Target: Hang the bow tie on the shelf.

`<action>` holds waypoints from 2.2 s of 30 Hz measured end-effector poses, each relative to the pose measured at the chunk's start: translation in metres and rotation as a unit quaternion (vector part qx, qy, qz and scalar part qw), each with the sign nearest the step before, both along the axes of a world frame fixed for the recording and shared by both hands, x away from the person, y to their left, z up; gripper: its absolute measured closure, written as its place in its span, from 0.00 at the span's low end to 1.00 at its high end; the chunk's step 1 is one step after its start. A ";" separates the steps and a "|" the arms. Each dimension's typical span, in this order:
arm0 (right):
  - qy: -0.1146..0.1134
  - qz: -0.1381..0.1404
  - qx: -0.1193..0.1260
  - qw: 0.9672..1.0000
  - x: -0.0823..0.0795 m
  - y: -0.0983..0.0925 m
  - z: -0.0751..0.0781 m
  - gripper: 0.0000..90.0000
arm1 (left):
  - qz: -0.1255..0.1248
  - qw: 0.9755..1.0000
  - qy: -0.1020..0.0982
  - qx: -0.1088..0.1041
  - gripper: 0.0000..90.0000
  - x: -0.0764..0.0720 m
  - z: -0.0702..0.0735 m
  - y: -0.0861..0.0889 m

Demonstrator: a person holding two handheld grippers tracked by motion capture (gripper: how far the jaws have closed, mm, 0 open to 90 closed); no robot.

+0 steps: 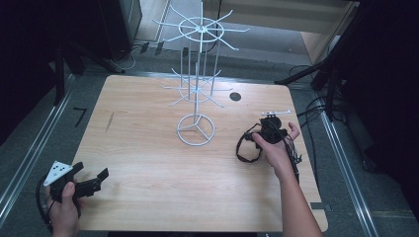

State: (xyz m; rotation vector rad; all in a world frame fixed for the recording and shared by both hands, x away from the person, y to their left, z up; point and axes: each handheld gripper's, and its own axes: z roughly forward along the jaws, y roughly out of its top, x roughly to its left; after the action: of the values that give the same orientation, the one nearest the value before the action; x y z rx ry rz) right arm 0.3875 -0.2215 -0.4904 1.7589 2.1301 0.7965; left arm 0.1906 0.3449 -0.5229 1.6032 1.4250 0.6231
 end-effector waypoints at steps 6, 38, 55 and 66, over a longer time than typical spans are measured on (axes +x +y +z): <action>-0.002 -0.026 -0.009 1.000 0.012 0.003 -0.008 0.00 | -0.001 1.000 0.000 0.001 0.02 0.000 0.000 0.000; 0.051 -0.048 -0.037 0.997 0.019 0.018 -0.030 0.00 | -0.002 1.000 0.001 0.005 0.02 0.000 0.000 -0.001; 0.058 -0.049 -0.070 0.995 0.015 0.028 -0.036 0.03 | -0.004 1.000 0.001 0.004 0.02 0.000 0.000 -0.001; 0.006 -0.068 -0.080 0.994 -0.008 0.002 -0.030 0.82 | -0.004 1.000 0.001 0.005 0.02 0.000 0.000 -0.001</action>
State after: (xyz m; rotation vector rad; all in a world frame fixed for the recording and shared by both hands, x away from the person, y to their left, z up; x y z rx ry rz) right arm 0.3794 -0.2194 -0.5199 1.8064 1.9948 0.5648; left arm 0.1910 0.3439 -0.5229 1.6162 1.4191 0.6248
